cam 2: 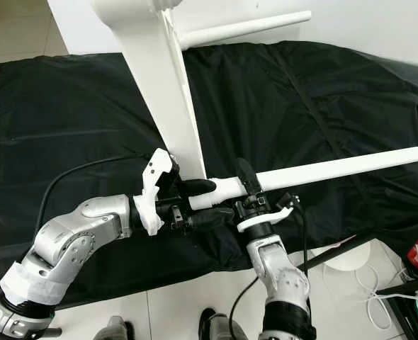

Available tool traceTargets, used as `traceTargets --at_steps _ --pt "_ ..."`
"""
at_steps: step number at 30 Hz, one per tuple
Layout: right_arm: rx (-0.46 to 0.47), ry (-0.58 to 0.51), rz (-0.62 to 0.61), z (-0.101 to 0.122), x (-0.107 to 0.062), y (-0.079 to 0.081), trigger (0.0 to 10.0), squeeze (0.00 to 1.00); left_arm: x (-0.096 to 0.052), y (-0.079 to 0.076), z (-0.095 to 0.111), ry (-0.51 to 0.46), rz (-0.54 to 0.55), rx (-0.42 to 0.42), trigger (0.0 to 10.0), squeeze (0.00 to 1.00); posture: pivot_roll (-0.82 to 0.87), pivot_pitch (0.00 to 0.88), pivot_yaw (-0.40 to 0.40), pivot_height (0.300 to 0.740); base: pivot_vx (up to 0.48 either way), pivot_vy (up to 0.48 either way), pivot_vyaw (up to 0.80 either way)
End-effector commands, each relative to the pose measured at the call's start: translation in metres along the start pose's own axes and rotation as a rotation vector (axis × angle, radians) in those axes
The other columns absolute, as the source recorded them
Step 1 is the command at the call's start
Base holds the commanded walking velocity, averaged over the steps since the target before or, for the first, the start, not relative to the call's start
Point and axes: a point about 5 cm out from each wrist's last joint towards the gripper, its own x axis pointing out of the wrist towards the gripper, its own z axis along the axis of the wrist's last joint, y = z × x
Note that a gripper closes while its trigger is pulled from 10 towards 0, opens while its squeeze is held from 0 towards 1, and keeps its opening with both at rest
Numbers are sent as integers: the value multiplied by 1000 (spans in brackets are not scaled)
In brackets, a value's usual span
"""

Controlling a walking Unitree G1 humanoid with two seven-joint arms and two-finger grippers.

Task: Building children table

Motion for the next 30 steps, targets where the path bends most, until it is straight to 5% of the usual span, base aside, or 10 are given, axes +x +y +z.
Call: traceTargets --at_steps 1,6,7,8,30 --pt "121 -2 -73 -23 -23 -16 10000 1000 -9 18 13 -40 124 65 10000 0 73 166 -7 740 0 0 0" --pt "92 -14 -100 -20 -30 -14 10000 1000 -9 18 14 -44 120 63 10000 0 66 172 -3 740 0 0 0" --pt "77 -16 -104 -19 -31 -12 10000 243 -9 18 14 -45 119 62 10000 0 66 173 -2 740 0 0 0" --pt "67 -18 -105 -17 -32 -10 10000 0 -9 18 14 -46 118 62 10000 0 66 173 -2 740 0 0 0" --pt "36 -48 -105 -12 -48 16 10000 0 -11 22 16 -56 130 66 10000 0 60 186 1 740 0 0 0"
